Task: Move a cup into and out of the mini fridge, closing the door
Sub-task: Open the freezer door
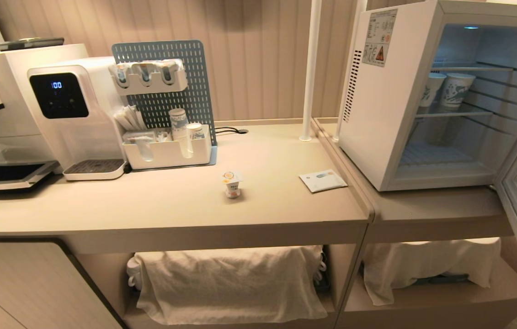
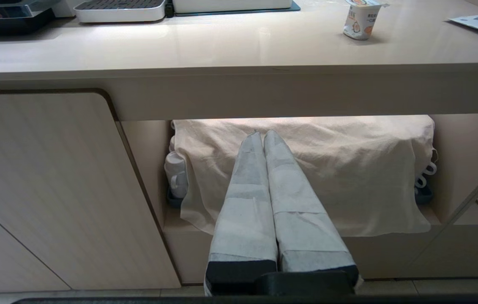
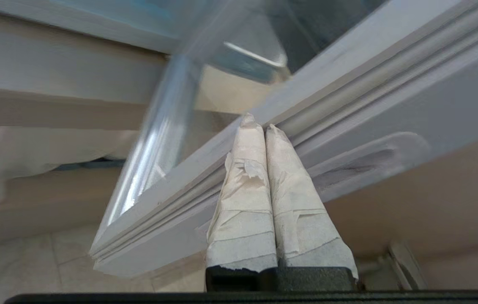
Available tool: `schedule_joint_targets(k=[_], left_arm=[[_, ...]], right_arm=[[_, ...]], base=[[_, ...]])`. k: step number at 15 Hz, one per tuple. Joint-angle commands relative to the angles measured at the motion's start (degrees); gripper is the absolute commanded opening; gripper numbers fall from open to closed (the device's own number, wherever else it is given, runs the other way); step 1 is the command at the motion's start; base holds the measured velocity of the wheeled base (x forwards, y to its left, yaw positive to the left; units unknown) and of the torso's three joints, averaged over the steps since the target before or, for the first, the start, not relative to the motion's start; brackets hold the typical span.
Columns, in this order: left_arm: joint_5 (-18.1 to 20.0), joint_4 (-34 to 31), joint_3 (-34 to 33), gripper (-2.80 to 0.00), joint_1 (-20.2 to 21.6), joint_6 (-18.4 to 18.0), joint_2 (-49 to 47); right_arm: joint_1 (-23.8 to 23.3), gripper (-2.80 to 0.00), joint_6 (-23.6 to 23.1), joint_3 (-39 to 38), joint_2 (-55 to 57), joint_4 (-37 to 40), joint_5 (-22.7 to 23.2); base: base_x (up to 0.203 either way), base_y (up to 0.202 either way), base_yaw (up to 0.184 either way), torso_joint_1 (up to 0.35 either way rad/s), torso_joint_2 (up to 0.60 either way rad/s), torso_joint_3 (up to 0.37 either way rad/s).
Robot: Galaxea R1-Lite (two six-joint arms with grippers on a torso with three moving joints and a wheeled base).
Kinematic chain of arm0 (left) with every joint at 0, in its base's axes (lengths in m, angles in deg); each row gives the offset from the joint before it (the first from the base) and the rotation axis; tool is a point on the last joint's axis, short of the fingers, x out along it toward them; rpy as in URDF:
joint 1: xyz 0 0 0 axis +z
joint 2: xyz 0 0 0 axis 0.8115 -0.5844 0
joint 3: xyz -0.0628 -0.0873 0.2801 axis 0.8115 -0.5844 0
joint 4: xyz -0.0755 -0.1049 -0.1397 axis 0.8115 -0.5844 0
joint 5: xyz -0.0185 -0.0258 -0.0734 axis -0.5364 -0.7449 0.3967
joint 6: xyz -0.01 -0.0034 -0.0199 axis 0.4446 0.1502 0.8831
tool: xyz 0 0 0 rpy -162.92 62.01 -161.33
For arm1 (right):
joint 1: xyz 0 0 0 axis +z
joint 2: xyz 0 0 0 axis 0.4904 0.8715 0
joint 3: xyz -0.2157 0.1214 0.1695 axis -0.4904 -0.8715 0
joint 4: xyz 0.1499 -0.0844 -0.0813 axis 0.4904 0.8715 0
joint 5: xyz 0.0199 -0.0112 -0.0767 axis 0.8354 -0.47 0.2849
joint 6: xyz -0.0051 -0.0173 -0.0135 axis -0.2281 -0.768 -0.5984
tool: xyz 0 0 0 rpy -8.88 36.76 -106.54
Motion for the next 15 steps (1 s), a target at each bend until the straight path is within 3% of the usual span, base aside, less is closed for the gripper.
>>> schedule_joint_targets(k=[1, 9, 15], left_arm=[[-0.02, 0.00, 0.00, -2.80, 0.00, 0.02, 0.00], [-0.02, 0.00, 0.00, -2.80, 0.00, 0.02, 0.00], [-0.02, 0.00, 0.00, -2.80, 0.00, 0.02, 0.00]], right_arm=[[0.16, -2.80, -0.27, 1.19, 0.53, 0.24, 1.66], [0.18, -2.80, -4.67, 2.20, -2.32, -0.42, 1.44], [3.14, -2.80, -4.31, 1.38, -7.65, 3.04, 5.18]], base=[[0.000, 0.000, 0.000, 0.000, 0.00, 0.000], [0.000, 0.000, 0.000, 0.000, 0.00, 0.000], [0.000, 0.000, 0.000, 0.000, 0.00, 0.000]])
